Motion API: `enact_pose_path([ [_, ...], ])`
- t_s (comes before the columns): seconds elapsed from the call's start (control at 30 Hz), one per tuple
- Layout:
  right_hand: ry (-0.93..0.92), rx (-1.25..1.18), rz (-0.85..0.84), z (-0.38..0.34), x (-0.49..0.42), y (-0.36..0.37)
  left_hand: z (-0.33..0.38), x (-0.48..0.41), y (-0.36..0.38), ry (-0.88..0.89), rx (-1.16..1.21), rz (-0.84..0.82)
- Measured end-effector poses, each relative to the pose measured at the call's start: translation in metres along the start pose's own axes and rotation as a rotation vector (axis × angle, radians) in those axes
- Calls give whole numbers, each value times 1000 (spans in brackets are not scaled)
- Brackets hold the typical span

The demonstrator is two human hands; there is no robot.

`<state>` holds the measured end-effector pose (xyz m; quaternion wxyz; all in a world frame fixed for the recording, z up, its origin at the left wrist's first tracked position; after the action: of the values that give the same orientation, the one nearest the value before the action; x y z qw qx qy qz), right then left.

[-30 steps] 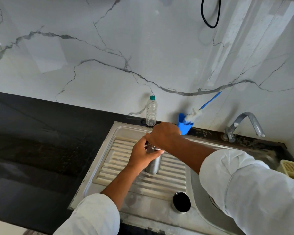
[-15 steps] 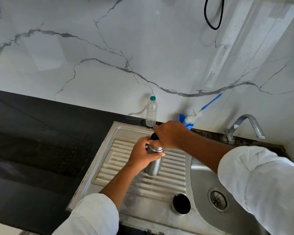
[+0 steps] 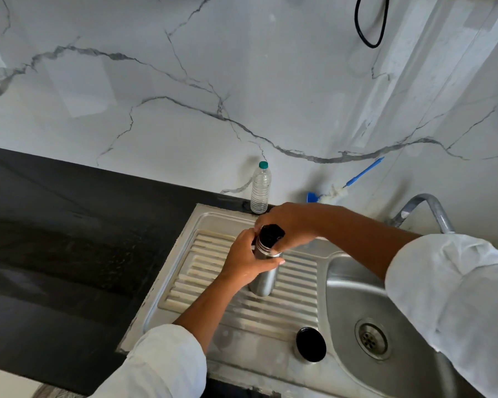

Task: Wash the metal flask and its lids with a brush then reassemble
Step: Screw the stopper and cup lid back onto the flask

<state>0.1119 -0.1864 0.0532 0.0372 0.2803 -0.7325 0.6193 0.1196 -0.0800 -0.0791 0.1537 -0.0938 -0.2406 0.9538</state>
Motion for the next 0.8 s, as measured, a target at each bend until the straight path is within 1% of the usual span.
enact_pose_path([
  [0.07,-18,81,45,-2,-4,3,-1,0,1,-1,6,12],
  [0.17,102,156,191,-3,-10,6,-4,0,3,-1,19,46],
  [0.23,288,103,252,4,-12,8,-4,1,5,-1,27,62],
  [0.3,470,-25,240,12,-13,13,-6,1,8,2,32,62],
  [0.37,532,-141,181,15,-16,15,-4,2,7,6,23,68],
  [0.43,484,-166,119,13,-14,14,-2,2,6,22,18,54],
  [0.47,428,-112,104,9,-11,10,-2,2,6,26,16,44],
  [0.57,158,146,124,-4,-4,2,-3,1,5,9,-10,34],
  [0.63,28,204,78,-9,-3,7,-4,1,5,-11,-22,41],
  [0.67,9,214,77,-9,-4,8,-4,1,5,-17,-21,44],
  [0.8,54,234,136,-11,-7,7,-5,2,5,-26,-19,62],
])
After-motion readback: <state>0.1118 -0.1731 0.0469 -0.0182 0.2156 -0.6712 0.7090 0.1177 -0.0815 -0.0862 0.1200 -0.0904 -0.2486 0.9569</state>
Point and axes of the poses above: each hand's wrist, its own x-axis away from the middle knuckle, its own y-axis out of the palm, z = x × y, the point moved 6 cm from there along -x, towards the middle knuckle, and after that the axes turned 11 degrees about -x, right-handed, at the moved point
